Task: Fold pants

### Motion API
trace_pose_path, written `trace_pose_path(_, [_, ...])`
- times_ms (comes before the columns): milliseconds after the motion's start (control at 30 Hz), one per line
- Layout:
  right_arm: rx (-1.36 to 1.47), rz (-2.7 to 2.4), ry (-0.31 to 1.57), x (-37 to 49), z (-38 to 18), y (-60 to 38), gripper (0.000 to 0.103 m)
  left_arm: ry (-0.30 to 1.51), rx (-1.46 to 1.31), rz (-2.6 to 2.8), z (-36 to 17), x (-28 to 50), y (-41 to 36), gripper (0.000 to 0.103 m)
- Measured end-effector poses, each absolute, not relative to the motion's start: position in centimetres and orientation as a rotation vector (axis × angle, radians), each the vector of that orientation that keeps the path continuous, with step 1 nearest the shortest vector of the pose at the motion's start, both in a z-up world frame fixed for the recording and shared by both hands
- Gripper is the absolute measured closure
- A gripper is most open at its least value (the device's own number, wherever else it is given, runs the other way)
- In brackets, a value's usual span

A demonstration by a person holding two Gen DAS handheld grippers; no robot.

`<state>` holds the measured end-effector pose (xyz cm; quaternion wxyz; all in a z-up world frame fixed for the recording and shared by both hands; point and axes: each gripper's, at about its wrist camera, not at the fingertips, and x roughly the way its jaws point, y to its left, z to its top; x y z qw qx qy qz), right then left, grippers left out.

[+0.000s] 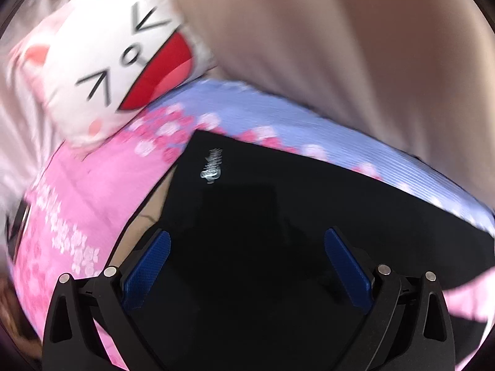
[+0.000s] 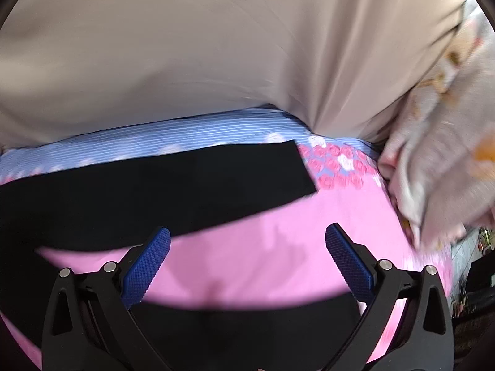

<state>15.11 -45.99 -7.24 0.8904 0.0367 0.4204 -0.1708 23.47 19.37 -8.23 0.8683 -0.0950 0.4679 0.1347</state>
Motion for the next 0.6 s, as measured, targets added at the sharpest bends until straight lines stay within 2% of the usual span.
trace_pose_path(167, [0.175, -0.279, 0.917, 22.9, -10.8, -54.3, 0.005, 0.972, -0.302, 0.406, -9.1, 24.3, 19.4, 0.005])
trace_pose_path(367, [0.173, -0.172, 0.955, 28.1, -14.2, -57.9, 0.006, 0.946, -0.197, 0.428, -9.3, 24.6, 16.5, 0.005])
trace_pose_path(400, [0.188, -0.144, 0.958, 28.5, -14.8, -58.1, 0.009, 0.953, -0.175, 0.429, -9.4, 24.7, 16.2, 0.005])
trace_pose_path(467, [0.218, -0.095, 0.975, 28.8, -15.7, -58.3, 0.035, 0.965, -0.141, 0.448, -9.7, 24.9, 16.0, 0.005])
trace_pose_path(500, [0.219, -0.09, 0.999, 29.0, -16.4, -58.2, 0.044, 0.967, -0.134, 0.458, -9.8, 25.0, 16.1, 0.005])
trace_pose_path(600, [0.183, -0.092, 0.974, 28.6, -16.8, -57.5, 0.046, 0.971, -0.159, 0.457, -10.2, 25.6, 17.3, 0.005])
